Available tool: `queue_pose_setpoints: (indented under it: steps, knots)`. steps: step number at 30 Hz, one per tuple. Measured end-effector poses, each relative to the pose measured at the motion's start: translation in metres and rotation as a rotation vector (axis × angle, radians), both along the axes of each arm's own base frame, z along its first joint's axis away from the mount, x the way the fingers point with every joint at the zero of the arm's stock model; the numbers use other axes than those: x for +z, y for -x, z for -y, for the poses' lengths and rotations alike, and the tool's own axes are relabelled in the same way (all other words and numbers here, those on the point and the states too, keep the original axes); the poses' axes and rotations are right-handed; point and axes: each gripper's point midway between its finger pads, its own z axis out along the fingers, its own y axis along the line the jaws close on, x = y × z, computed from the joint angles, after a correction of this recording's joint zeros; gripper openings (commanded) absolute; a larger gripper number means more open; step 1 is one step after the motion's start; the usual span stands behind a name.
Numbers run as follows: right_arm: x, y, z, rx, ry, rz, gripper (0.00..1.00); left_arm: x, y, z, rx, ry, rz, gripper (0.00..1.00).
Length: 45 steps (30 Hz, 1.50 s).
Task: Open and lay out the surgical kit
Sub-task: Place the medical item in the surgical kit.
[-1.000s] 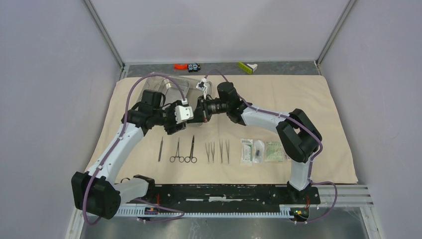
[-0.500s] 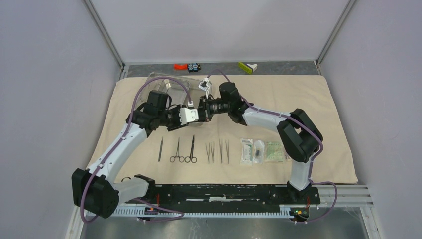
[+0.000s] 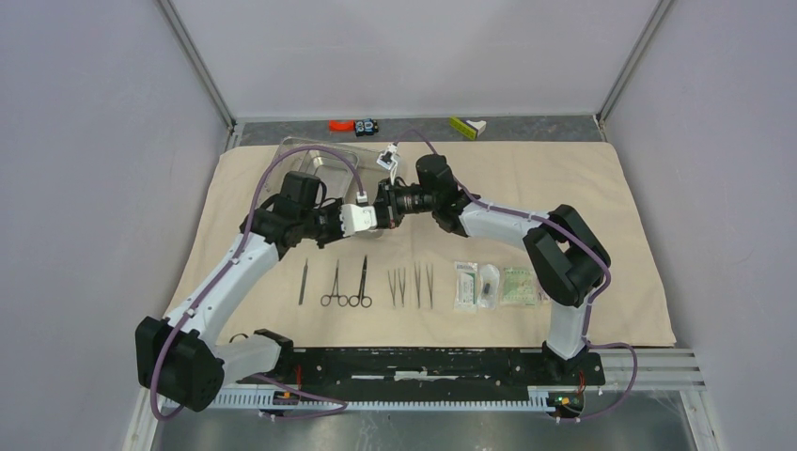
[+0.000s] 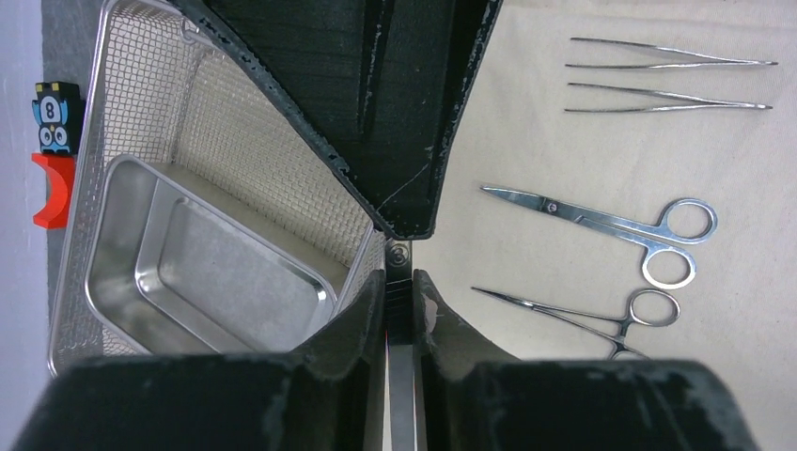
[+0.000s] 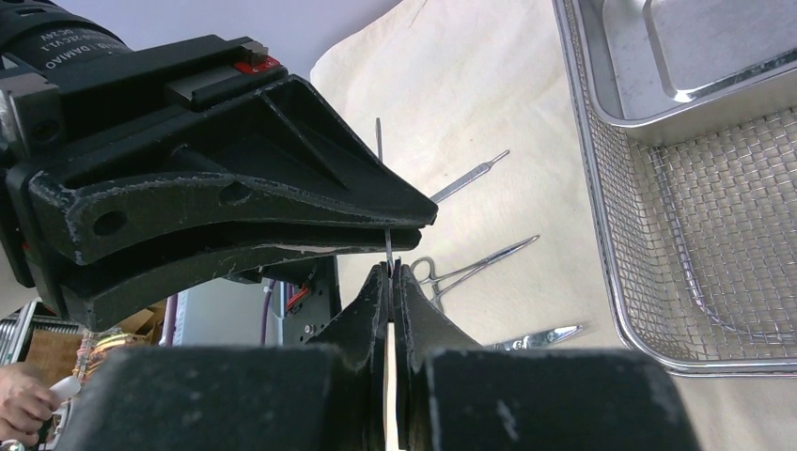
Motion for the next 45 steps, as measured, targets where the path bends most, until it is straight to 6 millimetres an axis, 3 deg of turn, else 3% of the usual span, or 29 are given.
queue_pose_setpoints:
  steps: [14,19,24,28,37,43,45]
  knots:
    - [-0.001,0.001,0.0,-0.007,0.005,-0.023,0.07,-0.002,0.005,-0.002,0.077,0.033,-0.028,0.04]
    - [0.0,0.001,0.0,-0.01,0.002,-0.031,0.26,-0.003,0.005,-0.003,0.083,0.03,-0.03,0.02]
    - [0.005,-0.002,0.003,-0.016,0.0,-0.002,0.52,-0.011,0.008,-0.01,0.144,0.016,-0.066,0.02]
    - [0.012,-0.01,0.013,-0.041,0.009,0.051,0.58,-0.018,0.01,-0.019,0.243,0.01,-0.106,0.02]
    - [0.03,-0.035,0.049,-0.142,0.019,0.168,0.59,-0.04,0.029,-0.07,0.568,-0.01,-0.158,0.02]
    - [0.021,-0.034,0.056,-0.16,0.038,0.161,0.59,-0.057,0.033,-0.132,0.869,0.011,-0.246,0.02]
    - [0.019,-0.033,0.057,-0.16,0.041,0.157,0.59,-0.059,0.035,-0.144,0.932,0.019,-0.264,0.02]
